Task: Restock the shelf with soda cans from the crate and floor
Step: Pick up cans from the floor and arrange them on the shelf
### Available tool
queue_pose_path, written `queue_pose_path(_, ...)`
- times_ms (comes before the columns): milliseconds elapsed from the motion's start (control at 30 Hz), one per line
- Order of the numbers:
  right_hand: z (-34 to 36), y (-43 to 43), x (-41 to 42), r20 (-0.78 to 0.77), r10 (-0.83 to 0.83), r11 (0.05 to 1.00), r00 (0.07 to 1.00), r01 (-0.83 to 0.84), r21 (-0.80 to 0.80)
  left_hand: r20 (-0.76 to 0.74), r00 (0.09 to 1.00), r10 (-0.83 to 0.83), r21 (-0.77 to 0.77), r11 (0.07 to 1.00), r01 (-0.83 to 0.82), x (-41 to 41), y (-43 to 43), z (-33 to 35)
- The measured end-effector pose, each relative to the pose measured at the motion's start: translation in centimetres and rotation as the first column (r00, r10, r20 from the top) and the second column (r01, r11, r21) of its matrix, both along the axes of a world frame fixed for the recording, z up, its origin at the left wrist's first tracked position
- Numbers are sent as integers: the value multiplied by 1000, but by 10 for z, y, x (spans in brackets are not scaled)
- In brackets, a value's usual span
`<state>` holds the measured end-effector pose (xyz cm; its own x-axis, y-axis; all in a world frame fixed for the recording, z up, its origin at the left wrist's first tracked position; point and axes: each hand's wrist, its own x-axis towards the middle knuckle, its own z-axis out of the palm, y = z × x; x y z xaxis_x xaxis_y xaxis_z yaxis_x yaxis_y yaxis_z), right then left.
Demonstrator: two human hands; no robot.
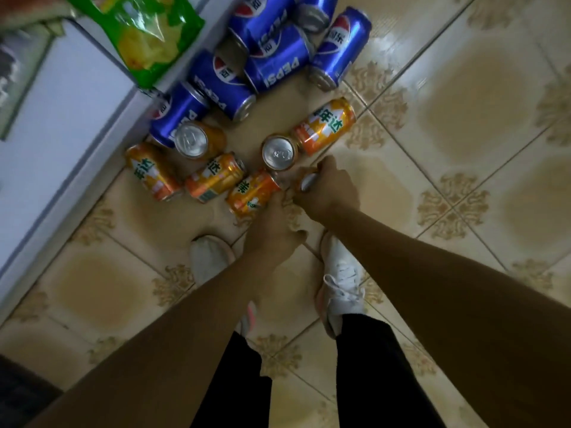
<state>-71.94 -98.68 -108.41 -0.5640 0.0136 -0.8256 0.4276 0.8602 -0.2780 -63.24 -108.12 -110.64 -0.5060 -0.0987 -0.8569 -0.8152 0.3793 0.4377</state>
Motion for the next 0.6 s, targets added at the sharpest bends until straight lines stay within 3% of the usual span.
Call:
queue_pose_path(167, 157, 28, -6, 119, 5, 997, 993, 4, -79, -49, 942, -333, -66, 942, 330, -31, -8, 147)
queue_pose_path(333, 337, 65, -38, 410, 98, 938, 907, 53, -342, -152, 789, -595, -62, 802, 593, -47, -11, 328)
queue_pose_path(500, 474, 101, -41, 518, 72, 863, 853, 207, -460, -192, 879, -437, -50, 899, 436, -33, 8, 479)
queue_pose_path(600, 521, 109, -23, 473, -114, 812, 874, 356, -462, -180, 966, -187, -47, 982, 181, -18, 22, 539)
